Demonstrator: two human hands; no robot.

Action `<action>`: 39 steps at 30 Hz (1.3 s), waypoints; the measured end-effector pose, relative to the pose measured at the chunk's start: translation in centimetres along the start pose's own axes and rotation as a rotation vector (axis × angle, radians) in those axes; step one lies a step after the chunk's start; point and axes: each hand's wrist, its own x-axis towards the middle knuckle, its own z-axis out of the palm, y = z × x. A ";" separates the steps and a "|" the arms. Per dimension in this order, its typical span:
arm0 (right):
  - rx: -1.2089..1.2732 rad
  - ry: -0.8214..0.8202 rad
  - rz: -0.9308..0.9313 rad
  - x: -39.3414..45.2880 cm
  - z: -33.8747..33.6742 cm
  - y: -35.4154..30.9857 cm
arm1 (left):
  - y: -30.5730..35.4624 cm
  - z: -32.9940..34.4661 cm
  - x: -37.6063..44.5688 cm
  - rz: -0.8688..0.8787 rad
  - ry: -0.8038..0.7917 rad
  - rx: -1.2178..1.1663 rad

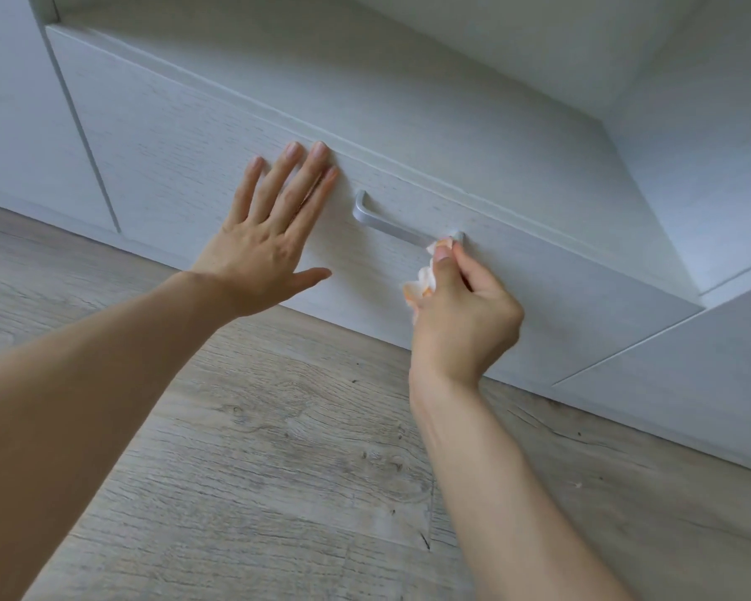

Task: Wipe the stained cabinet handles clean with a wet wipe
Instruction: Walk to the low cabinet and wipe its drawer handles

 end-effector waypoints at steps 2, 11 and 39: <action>-0.077 -0.082 -0.044 -1.5 -0.1 0.0 | -0.1 -0.7 -0.2 -0.005 -0.035 0.018; -0.315 -0.459 -0.303 0.8 1.7 -3.0 | -3.3 -6.0 -0.2 0.151 -0.325 0.187; -0.861 -1.170 -0.248 -1.4 14.0 -51.6 | -16.7 -53.7 12.5 -0.439 -1.084 0.029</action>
